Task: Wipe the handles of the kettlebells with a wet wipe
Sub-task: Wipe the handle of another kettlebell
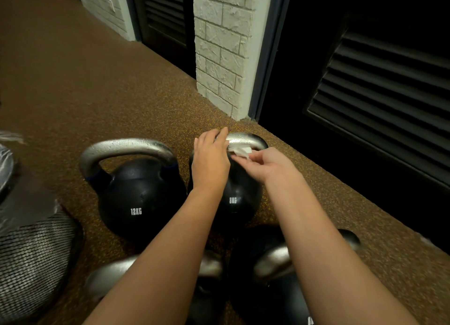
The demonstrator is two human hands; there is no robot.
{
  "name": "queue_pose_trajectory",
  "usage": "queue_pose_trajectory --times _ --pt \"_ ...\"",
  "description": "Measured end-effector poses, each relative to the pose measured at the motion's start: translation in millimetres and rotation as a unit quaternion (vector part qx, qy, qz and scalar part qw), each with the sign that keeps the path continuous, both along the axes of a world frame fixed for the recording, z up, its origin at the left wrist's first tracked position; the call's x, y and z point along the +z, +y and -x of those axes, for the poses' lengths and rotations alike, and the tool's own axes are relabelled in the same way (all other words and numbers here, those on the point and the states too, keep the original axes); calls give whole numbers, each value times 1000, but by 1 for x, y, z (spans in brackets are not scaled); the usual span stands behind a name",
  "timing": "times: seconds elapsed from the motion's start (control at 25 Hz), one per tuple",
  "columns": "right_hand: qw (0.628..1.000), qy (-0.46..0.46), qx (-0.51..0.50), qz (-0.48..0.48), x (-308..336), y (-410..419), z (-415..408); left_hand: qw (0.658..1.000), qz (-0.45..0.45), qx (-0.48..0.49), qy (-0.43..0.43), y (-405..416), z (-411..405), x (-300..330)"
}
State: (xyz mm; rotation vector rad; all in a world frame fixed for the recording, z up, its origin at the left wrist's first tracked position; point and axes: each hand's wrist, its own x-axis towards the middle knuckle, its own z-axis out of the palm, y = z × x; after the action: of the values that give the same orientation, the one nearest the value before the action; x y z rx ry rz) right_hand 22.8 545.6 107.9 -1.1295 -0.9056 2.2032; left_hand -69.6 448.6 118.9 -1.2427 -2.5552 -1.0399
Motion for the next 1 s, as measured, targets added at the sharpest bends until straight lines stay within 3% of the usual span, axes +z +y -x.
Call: queue_pose_trajectory --times 0.12,0.2,0.28,0.32,0.4,0.44,0.56,0.68,0.88,1.0 --pt "999 25 13 -15 26 -7 -15 1000 -10 -4 -7 -1 -2 1" --pt "999 41 -34 3 57 -23 -24 1000 -20 -5 -2 -2 -2 1" --pt "993 -4 -101 -65 72 -21 -21 1000 -21 -5 -1 -3 -2 2" --pt "975 -95 -107 -170 73 -21 -16 1000 -18 -5 -4 -3 -2 2" --pt "873 -291 -65 -385 73 -24 -8 1000 -20 -8 -17 -3 -2 2" --pt "820 -348 -23 -455 70 -27 -2 999 -26 -9 -23 -3 -3 2" --pt "741 -401 61 -535 58 -33 13 999 -34 -11 -28 -2 -2 0" --pt "709 -390 67 -584 50 -30 14 999 -36 -7 -32 0 -2 0" --pt "692 -434 105 -567 61 -13 15 997 -62 -8 -35 0 -2 -1" --pt "664 -397 146 -616 60 -14 12 997 -62 -8 -38 -1 -2 0"
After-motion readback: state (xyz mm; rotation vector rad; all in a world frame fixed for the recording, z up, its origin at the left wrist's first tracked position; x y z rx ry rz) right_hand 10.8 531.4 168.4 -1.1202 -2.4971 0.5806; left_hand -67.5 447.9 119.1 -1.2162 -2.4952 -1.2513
